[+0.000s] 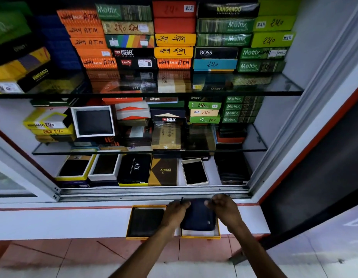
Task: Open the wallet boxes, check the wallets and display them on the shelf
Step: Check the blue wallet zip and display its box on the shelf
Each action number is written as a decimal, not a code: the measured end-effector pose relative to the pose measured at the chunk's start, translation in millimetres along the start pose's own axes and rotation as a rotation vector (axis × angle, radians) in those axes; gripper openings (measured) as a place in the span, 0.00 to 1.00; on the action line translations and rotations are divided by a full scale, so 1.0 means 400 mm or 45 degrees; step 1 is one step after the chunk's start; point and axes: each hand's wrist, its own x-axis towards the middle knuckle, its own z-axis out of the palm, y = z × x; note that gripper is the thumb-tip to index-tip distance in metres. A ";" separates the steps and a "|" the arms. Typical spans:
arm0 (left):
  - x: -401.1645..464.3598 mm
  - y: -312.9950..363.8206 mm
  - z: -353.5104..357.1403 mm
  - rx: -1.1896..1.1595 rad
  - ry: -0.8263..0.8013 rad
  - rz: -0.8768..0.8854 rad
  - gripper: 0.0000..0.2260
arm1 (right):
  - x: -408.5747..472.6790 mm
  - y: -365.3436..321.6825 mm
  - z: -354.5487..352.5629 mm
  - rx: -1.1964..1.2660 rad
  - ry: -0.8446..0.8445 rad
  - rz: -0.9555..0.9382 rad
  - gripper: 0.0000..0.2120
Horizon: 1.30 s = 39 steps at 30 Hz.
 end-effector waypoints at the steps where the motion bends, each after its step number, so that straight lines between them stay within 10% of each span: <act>1: 0.006 0.004 -0.012 0.051 -0.010 0.077 0.09 | -0.011 -0.018 -0.013 0.072 -0.016 -0.019 0.11; 11: -0.096 0.315 -0.168 0.441 -0.202 0.751 0.10 | -0.097 -0.428 -0.092 -0.481 -0.366 -1.054 0.18; 27: -0.195 0.484 -0.299 0.601 -0.452 0.705 0.11 | -0.130 -0.613 -0.088 -0.917 -0.445 -1.588 0.06; 39: -0.154 0.419 -0.321 -0.493 -0.110 0.301 0.05 | -0.217 -0.543 -0.062 -0.351 0.167 -1.388 0.05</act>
